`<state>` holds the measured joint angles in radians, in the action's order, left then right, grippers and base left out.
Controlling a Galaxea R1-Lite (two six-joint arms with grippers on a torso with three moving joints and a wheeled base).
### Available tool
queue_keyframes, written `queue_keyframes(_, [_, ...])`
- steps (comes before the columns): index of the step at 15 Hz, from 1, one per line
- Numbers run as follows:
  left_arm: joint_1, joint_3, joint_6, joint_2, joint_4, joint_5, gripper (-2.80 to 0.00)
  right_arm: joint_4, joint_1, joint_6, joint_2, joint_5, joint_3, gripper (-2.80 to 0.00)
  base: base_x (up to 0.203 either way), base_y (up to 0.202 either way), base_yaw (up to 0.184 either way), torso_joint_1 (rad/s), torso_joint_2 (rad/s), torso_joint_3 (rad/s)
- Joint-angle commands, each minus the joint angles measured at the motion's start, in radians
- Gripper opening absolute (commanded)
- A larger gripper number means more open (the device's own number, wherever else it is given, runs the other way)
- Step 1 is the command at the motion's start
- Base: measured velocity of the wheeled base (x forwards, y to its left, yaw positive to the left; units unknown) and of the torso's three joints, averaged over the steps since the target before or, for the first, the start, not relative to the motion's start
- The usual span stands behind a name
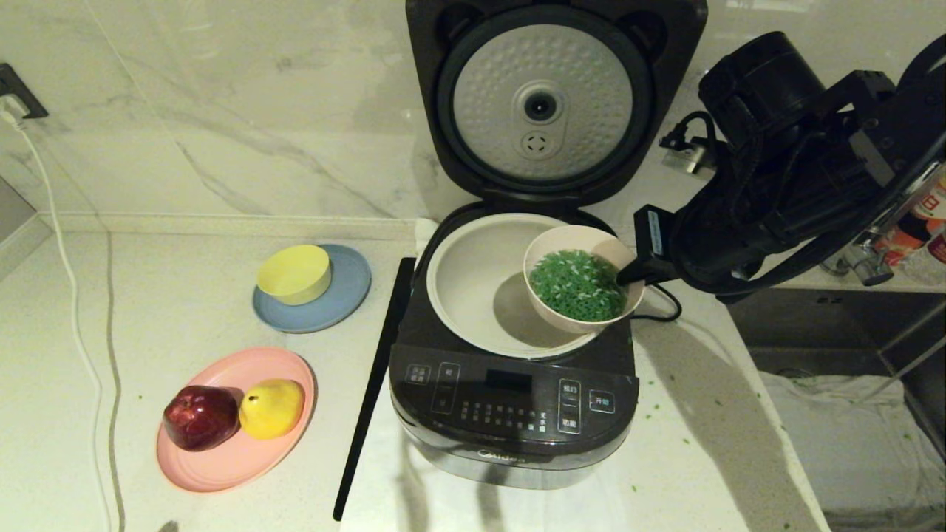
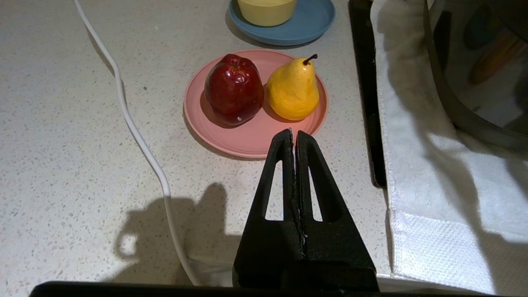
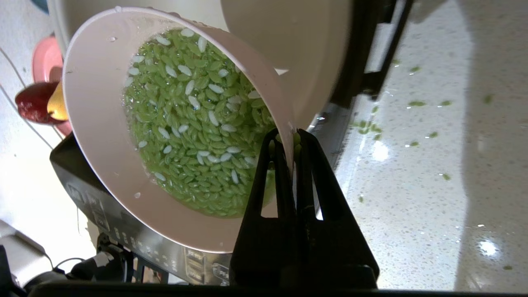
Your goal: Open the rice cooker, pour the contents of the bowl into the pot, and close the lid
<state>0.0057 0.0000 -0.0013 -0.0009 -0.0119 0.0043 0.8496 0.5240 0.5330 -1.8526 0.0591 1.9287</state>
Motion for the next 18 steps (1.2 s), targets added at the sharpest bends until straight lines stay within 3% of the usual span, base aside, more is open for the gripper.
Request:
queue_keyframes(1, [0.0, 0.009, -0.001, 0.001, -0.001, 0.0, -2.8, 0.0, 0.014, 0.002, -0.005, -0.001, 0.004, -2.8, 0.0, 0.0, 0.0, 0.0, 0.0, 0.0])
queue_keyframes(7, [0.0, 0.009, 0.0, 0.001, 0.0, 0.0, -2.8, -0.048, 0.056, 0.005, -0.039, -0.004, 0.004, -2.8, 0.0, 0.0, 0.0, 0.0, 0.0, 0.0])
queue_keyframes(11, [0.0, 0.009, 0.0, 0.001, -0.001, 0.0, -2.8, -0.095, 0.103, 0.006, -0.094, -0.082, 0.004, -2.8, 0.0, 0.0, 0.0, 0.0, 0.0, 0.0])
queue_keyframes(18, [0.0, 0.009, 0.0, 0.001, -0.002, -0.001, -2.8, -0.149, 0.122, 0.027, -0.132, -0.09, 0.004, -2.8, 0.0, 0.0, 0.0, 0.0, 0.0, 0.0])
